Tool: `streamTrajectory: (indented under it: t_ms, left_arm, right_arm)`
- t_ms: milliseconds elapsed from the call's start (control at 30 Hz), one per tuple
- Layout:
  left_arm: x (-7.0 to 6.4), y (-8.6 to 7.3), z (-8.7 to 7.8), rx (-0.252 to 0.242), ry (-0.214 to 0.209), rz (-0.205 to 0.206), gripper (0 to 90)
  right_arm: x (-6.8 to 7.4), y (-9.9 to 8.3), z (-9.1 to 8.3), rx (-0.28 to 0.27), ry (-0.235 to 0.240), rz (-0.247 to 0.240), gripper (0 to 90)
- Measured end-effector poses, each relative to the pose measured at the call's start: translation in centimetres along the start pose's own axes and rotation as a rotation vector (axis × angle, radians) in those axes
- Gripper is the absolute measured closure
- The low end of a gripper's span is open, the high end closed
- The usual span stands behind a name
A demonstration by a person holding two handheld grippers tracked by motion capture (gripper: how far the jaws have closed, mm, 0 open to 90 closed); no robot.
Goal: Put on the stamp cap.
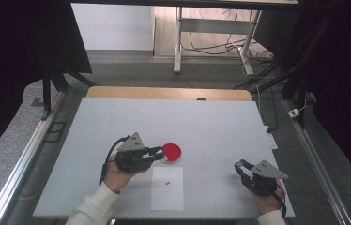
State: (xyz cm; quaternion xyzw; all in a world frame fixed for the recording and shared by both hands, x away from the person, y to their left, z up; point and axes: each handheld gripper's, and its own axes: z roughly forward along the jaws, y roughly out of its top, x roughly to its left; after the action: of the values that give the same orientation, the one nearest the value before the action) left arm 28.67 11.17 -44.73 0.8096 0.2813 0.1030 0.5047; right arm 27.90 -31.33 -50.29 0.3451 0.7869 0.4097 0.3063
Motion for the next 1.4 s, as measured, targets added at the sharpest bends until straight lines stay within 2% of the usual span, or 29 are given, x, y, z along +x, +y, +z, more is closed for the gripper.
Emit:
streamTrajectory:
  t_ms: [267, 300, 600, 767, 1000, 1400]
  left_arm:
    - [-0.1, 0.0, 0.0, 0.002, -0.008, -0.005, 74.9]
    - [-0.1, 0.0, 0.0, 0.002, -0.008, -0.006, 74.9]
    - [0.0, 0.0, 0.1, 0.004, -0.002, -0.004, 74.9]
    - [0.0, 0.0, 0.1, 0.004, 0.0, -0.006, 74.9]
    - [0.0, 0.0, 0.1, 0.007, 0.002, -0.008, 74.9]
    - [0.0, 0.1, 0.4, 0.009, -0.001, -0.011, 74.8]
  right_arm:
    - [0.4, 0.3, 0.3, -0.002, 0.016, -0.002, 65.1]
    - [0.5, 0.3, 0.3, -0.008, 0.03, 0.007, 65.1]
    - [1.0, 0.6, 0.8, -0.02, 0.062, 0.029, 65.1]
    - [1.5, 0.9, 1.2, -0.033, 0.104, 0.06, 65.1]
    - [2.4, 1.2, 1.7, -0.033, 0.129, 0.051, 65.1]
    - [3.4, 1.6, 2.0, -0.04, 0.144, 0.036, 65.1]
